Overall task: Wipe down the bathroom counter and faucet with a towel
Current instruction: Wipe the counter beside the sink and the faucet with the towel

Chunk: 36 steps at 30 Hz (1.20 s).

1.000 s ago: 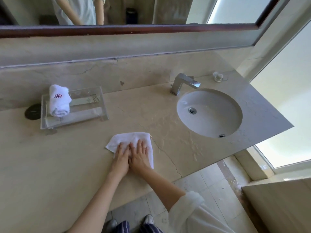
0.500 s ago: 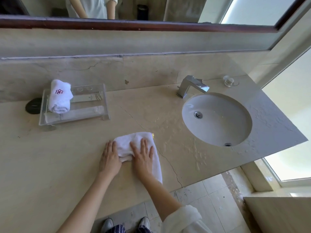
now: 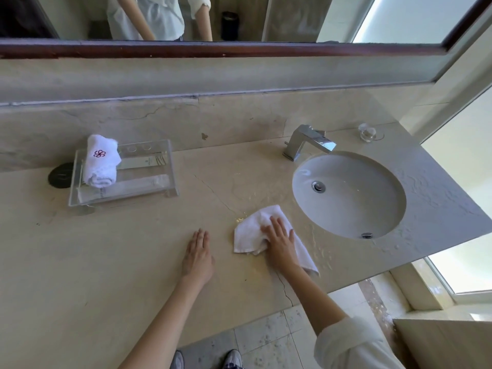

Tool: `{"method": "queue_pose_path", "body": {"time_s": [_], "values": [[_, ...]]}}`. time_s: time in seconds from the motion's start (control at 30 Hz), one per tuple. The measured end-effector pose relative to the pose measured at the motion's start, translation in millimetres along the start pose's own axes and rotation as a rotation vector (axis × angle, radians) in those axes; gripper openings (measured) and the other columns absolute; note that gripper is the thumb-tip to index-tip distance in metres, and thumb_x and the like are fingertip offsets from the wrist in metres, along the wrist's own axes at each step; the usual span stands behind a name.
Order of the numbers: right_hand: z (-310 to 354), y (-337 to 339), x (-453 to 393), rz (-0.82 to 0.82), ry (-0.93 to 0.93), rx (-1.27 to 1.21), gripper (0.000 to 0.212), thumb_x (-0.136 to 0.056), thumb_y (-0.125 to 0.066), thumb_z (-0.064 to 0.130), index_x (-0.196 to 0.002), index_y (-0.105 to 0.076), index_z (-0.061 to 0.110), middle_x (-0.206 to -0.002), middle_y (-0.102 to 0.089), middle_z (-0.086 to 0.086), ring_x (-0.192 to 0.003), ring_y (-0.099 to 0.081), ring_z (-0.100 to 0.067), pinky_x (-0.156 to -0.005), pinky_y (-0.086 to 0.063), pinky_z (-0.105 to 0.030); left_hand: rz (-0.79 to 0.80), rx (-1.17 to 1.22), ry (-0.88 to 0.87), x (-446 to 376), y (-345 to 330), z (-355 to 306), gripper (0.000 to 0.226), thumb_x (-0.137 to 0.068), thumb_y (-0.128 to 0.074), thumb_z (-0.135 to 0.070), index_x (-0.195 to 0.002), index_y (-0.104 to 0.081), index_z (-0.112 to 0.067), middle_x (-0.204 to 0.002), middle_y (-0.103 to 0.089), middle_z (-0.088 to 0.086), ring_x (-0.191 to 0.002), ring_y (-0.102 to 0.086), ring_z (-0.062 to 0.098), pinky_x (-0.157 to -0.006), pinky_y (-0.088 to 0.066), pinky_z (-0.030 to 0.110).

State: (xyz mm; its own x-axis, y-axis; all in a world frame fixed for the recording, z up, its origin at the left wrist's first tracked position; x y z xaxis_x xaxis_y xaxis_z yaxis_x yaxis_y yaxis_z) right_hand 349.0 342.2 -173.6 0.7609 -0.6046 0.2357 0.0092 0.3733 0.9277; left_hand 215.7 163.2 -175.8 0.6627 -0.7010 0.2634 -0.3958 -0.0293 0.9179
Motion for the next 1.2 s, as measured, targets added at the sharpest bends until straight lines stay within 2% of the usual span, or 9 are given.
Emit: {"method": "queue_pose_path", "body": {"time_s": [0.13, 0.37, 0.5, 0.63, 0.77, 0.93, 1.07, 1.13, 1.2], "values": [[6, 9, -10, -0.092, -0.123, -0.210, 0.040, -0.083, -0.044, 0.011, -0.123, -0.044, 0.019, -0.148, -0.029, -0.002, -0.143, -0.014, -0.023, -0.113, -0.010, -0.061, 0.110, -0.054, 0.052, 0, -11, 2, 0.067, -0.097, -0.036, -0.023, -0.150, -0.002, 0.000, -0.159, 0.003, 0.016, -0.148, 0.003, 0.026, -0.121, -0.002, 0.033], [24, 4, -25, -0.148, -0.292, -0.240, 0.060, -0.085, -0.033, 0.065, -0.138, -0.033, 0.039, -0.151, -0.024, 0.004, -0.144, -0.007, -0.022, -0.112, -0.002, -0.059, 0.220, -0.013, 0.100, -5, -19, 0, 0.072, -0.098, -0.036, -0.030, -0.148, 0.004, 0.003, -0.157, 0.013, 0.018, -0.147, 0.012, 0.029, -0.121, 0.003, 0.034], [37, -3, -25, -0.153, -0.259, -0.162, 0.049, -0.085, -0.049, 0.028, -0.132, -0.046, 0.039, -0.153, -0.023, -0.002, -0.143, -0.009, -0.028, -0.114, -0.009, -0.050, 0.225, 0.039, 0.110, -7, -20, 0, 0.068, -0.099, -0.034, -0.024, -0.149, 0.004, 0.002, -0.157, 0.015, 0.017, -0.147, 0.013, 0.028, -0.120, 0.003, 0.032], [13, 14, -18, -0.210, -0.125, -0.310, 0.050, -0.077, -0.049, 0.007, -0.118, -0.063, 0.031, -0.145, -0.042, 0.000, -0.133, -0.035, -0.025, -0.105, -0.029, -0.038, 0.275, 0.093, 0.095, -9, -17, 5, 0.064, -0.099, -0.032, -0.019, -0.149, 0.004, 0.001, -0.157, 0.016, 0.017, -0.147, 0.013, 0.028, -0.120, 0.003, 0.031], [12, 24, -9, -0.164, -0.025, -0.388, 0.070, -0.073, -0.048, -0.005, -0.135, -0.049, 0.026, -0.141, -0.045, -0.005, -0.126, -0.043, -0.028, -0.103, -0.036, -0.037, 0.267, 0.121, 0.089, -9, -16, 5, 0.063, -0.099, -0.032, -0.017, -0.149, 0.003, 0.002, -0.157, 0.016, 0.018, -0.147, 0.013, 0.028, -0.120, 0.004, 0.031], [80, -14, 34, -0.027, 0.184, -0.302, 0.066, -0.071, -0.053, 0.001, -0.132, -0.054, 0.026, -0.137, -0.051, -0.007, -0.125, -0.046, -0.029, -0.098, -0.038, -0.039, 0.256, 0.239, 0.085, -17, -7, 8, 0.050, -0.101, -0.024, -0.009, -0.148, -0.015, 0.003, -0.159, 0.000, 0.018, -0.148, 0.002, 0.026, -0.119, -0.003, 0.030], [133, -57, 84, 0.034, 0.397, -0.187, 0.056, -0.066, -0.060, 0.027, -0.121, -0.059, 0.034, -0.126, -0.060, 0.002, -0.118, -0.055, -0.023, -0.085, -0.052, -0.040, 0.222, 0.202, 0.024, -21, 2, 8, 0.045, -0.102, -0.019, -0.007, -0.145, -0.025, 0.003, -0.158, -0.011, 0.017, -0.148, -0.006, 0.022, -0.116, -0.004, 0.025], [146, -69, 100, 0.036, 0.437, -0.109, 0.059, -0.065, -0.068, 0.040, -0.122, -0.056, 0.039, -0.132, -0.056, 0.004, -0.126, -0.050, -0.023, -0.095, -0.047, -0.046, 0.207, 0.167, 0.041, -18, 3, 6, 0.046, -0.101, -0.021, -0.007, -0.145, -0.022, 0.005, -0.158, -0.010, 0.019, -0.148, -0.005, 0.023, -0.118, -0.002, 0.026], [148, -74, 111, 0.037, 0.444, -0.109, 0.067, -0.071, -0.063, 0.049, -0.134, -0.044, 0.038, -0.147, -0.039, 0.004, -0.141, -0.027, -0.023, -0.112, -0.019, -0.049, 0.194, 0.102, 0.058, -12, 1, 1, 0.050, -0.100, -0.026, -0.010, -0.146, -0.016, 0.006, -0.158, -0.006, 0.020, -0.148, -0.003, 0.025, -0.120, -0.003, 0.029]]}}
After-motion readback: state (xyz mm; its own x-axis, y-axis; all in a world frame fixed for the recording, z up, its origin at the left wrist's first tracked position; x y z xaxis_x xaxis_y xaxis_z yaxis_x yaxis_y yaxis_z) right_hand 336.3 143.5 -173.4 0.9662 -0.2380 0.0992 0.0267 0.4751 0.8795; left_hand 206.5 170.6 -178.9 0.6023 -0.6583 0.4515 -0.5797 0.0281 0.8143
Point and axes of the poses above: each hand's wrist, its own x-axis away from the middle knuckle, its own y-axis out of the back of the hand, z = x × y, the point moved 7 cm from there along -x, towards the middle knuckle
